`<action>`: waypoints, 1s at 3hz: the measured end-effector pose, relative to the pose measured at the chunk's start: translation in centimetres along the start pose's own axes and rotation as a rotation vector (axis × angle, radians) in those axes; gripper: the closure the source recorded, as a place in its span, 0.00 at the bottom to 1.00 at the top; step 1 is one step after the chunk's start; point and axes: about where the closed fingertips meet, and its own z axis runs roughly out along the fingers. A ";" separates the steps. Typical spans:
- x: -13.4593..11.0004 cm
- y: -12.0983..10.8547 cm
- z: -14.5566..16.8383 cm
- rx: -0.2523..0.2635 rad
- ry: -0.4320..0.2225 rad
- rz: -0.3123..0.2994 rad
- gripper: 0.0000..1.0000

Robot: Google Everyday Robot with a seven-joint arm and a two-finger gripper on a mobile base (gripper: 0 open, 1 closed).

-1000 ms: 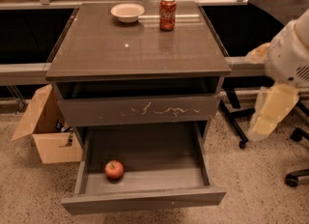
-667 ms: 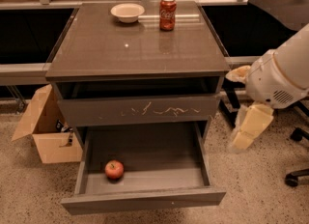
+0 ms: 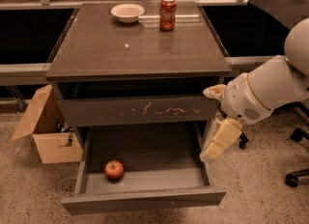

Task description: Pick apple from middle drawer and place on counter

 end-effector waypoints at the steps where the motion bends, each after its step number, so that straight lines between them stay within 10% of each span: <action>1: 0.1 0.0 1.1 -0.030 -0.024 -0.005 0.00; 3: 0.8 0.4 11.8 -0.202 -0.191 -0.103 0.00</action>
Offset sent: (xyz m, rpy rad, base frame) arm 0.0179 0.0631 -0.1197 0.2573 0.0642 0.2670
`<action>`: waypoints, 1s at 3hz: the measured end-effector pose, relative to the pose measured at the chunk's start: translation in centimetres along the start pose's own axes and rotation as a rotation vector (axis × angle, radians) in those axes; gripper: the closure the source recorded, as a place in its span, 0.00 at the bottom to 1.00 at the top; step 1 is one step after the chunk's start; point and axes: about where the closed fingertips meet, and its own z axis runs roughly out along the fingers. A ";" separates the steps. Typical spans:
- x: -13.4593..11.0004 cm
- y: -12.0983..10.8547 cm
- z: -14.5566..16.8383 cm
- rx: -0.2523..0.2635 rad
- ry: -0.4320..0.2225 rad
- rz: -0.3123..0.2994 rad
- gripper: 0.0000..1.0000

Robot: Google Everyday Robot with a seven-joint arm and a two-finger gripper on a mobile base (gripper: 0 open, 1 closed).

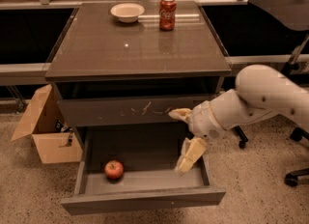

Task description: Pick apple from middle drawer and place on counter

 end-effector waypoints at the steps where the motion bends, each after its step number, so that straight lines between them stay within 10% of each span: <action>1: 1.1 -0.7 4.7 -0.078 -0.056 -0.020 0.00; 3: 2.4 -1.4 10.0 -0.150 -0.097 -0.020 0.00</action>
Offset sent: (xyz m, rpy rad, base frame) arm 0.0163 0.0839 -0.1168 0.1640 0.1148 0.1563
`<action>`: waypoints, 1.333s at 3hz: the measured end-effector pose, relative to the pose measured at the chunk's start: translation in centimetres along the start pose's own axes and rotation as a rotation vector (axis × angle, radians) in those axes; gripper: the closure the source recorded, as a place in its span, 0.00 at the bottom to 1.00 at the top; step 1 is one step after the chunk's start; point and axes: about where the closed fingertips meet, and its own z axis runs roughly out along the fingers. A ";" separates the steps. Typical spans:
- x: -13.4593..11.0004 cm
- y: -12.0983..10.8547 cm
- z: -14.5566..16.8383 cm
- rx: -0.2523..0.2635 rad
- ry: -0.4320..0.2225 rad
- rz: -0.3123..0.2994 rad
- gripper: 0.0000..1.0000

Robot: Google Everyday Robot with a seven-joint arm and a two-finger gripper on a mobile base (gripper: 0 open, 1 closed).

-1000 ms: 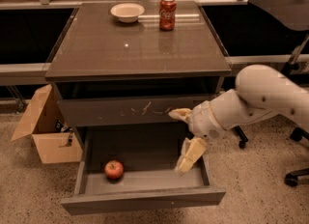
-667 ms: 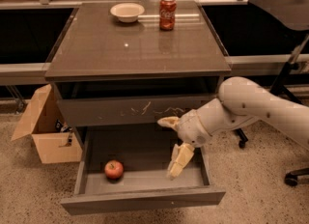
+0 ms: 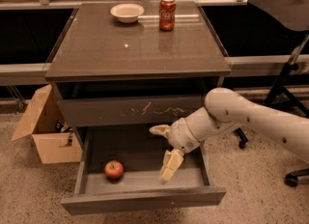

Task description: Pick apple from middle drawer and place on counter

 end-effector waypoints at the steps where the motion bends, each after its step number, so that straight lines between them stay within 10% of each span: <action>1: 1.8 -1.7 1.7 -0.019 0.031 -0.003 0.00; 4: 9.2 -10.4 10.9 0.037 0.107 0.004 0.00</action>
Offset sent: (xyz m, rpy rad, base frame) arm 0.0692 0.0193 -0.1163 -0.1072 0.0210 0.0725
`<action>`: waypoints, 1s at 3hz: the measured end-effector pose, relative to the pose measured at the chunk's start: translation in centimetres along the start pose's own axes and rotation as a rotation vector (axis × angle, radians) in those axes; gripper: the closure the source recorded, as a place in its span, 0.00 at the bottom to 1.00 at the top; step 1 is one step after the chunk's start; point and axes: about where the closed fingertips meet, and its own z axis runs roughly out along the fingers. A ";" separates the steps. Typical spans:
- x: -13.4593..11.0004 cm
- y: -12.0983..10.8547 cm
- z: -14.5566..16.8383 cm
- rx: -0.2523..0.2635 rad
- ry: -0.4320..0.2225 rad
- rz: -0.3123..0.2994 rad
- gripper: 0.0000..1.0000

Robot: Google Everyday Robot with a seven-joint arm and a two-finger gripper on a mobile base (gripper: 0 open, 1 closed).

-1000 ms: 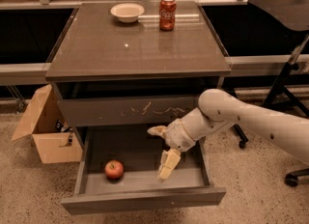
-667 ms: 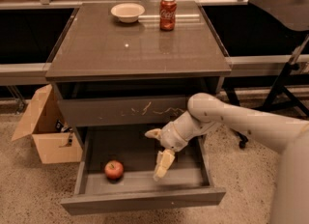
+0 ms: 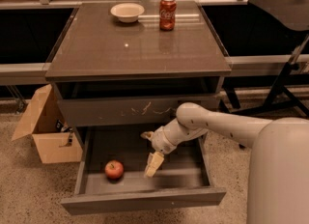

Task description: Pick apple from middle drawer and place on counter

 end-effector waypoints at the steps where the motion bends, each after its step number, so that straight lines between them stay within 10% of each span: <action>1: 0.0 0.0 0.0 0.000 0.000 0.000 0.00; 3: 0.6 -3.3 4.4 0.086 0.003 0.014 0.00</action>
Offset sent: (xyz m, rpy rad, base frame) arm 0.0414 0.0363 -0.0517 -0.0344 -0.0618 -0.1000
